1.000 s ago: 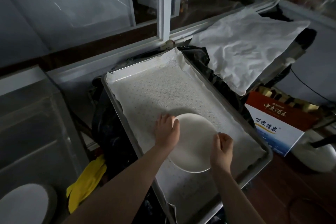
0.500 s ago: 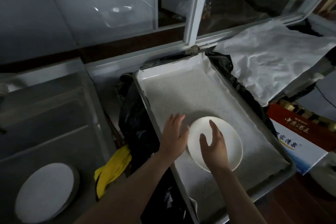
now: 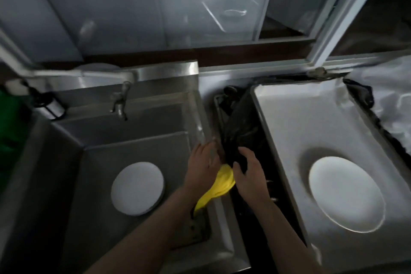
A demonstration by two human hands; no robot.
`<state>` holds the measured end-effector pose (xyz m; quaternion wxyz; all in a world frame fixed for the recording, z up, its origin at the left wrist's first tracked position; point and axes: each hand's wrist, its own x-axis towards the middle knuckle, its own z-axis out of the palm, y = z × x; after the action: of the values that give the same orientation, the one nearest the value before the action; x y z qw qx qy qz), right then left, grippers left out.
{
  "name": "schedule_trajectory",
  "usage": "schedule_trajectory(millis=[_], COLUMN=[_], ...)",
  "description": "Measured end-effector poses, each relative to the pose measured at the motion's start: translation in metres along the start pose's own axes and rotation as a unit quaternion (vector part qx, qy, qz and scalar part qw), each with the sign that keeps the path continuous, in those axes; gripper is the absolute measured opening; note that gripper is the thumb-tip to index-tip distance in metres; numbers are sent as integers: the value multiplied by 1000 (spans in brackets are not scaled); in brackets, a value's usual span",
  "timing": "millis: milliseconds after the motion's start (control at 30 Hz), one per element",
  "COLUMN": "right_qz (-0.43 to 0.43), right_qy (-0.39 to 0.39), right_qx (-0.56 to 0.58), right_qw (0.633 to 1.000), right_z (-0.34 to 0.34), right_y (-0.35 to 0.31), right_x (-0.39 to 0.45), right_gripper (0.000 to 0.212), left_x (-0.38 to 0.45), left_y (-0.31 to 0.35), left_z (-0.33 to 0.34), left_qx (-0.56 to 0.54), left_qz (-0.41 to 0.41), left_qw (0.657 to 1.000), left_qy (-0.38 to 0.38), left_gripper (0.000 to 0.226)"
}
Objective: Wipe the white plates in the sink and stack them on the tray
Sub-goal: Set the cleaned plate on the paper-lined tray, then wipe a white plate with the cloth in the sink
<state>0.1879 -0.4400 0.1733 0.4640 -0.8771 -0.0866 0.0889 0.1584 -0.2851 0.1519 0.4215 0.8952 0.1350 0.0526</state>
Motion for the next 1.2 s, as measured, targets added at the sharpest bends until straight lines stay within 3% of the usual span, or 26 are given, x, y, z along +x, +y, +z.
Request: schedule_trajectory(millis=[200, 400, 633, 933, 1000, 1133, 1200], right_qz=[-6, 5, 50, 152, 175, 217, 239], right_qy=[-51, -83, -114, -203, -216, -224, -230], right_qx=[-6, -1, -15, -40, -47, -63, -64], right_qw=[999, 997, 992, 966, 960, 948, 941], right_z=[81, 160, 225, 273, 281, 302, 312], right_y=[-43, -66, -66, -31, -23, -3, 6], right_x=[-21, -46, -64, -49, -42, -23, -14], right_gripper=[47, 46, 44, 39, 39, 39, 46], left_x=[-45, -83, -118, -133, -133, -129, -118], left_y=[-68, -146, -210, -269, -288, -367, -379], left_z=[-76, -121, -147, -162, -159, -128, -123], left_qx=[12, 11, 16, -7, 29, 151, 140], left_qz=[-45, -139, -181, -296, -300, -278, -305], left_qw=[999, 990, 983, 953, 949, 932, 923], left_qy=[8, 4, -4, -68, -97, -178, -186], left_gripper=[66, 50, 42, 40, 47, 96, 88])
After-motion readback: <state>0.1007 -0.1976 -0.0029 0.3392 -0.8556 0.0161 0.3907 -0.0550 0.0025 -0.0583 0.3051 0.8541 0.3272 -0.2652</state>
